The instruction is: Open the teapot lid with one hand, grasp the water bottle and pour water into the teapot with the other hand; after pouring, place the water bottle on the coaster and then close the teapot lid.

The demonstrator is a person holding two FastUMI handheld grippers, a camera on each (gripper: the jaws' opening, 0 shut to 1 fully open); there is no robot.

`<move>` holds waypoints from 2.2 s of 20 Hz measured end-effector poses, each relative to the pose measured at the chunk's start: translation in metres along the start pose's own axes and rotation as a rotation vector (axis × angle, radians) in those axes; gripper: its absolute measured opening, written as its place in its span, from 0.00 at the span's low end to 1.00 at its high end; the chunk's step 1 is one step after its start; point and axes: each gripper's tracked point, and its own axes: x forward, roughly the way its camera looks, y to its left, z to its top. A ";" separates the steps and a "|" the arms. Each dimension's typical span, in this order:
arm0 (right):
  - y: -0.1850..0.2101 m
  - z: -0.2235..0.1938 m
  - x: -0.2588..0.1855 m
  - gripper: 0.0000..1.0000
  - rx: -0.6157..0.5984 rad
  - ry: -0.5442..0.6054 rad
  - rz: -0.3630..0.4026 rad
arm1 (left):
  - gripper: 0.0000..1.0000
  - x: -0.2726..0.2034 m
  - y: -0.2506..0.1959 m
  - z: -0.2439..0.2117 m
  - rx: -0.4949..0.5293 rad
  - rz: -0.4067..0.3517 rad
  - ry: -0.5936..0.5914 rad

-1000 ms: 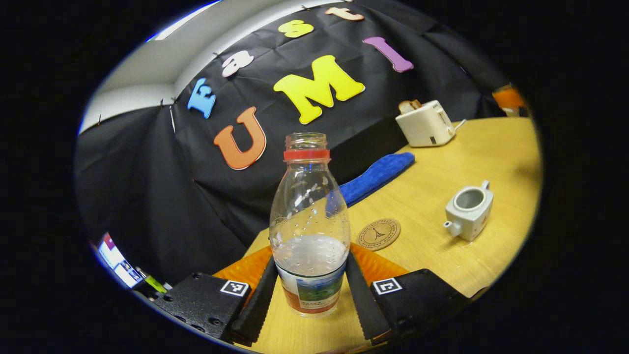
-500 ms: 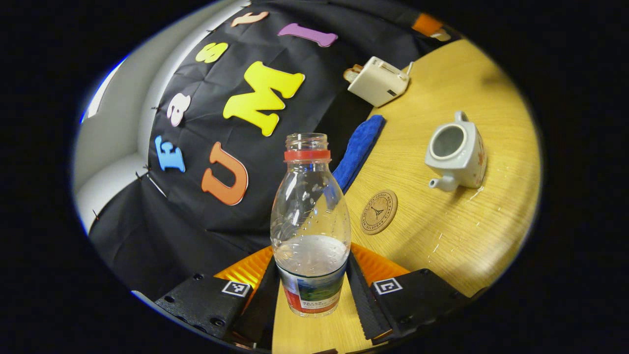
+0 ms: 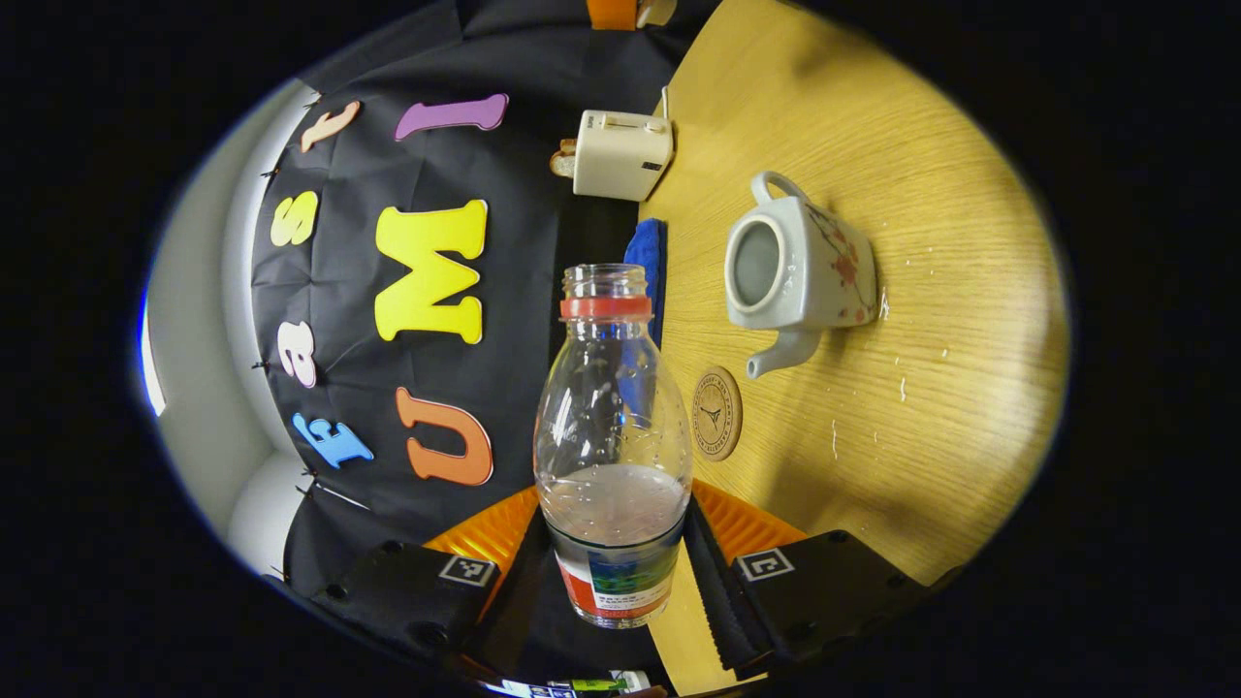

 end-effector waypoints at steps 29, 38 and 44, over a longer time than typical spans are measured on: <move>-0.010 0.012 -0.006 0.01 0.023 -0.034 0.031 | 0.75 0.005 0.041 0.026 0.626 0.043 0.109; -0.013 0.017 -0.010 0.01 0.019 -0.048 0.034 | 0.75 0.008 0.052 0.029 0.711 0.056 0.154; -0.014 0.015 -0.008 0.01 0.019 -0.039 0.042 | 0.75 0.005 0.049 0.036 0.732 0.058 0.166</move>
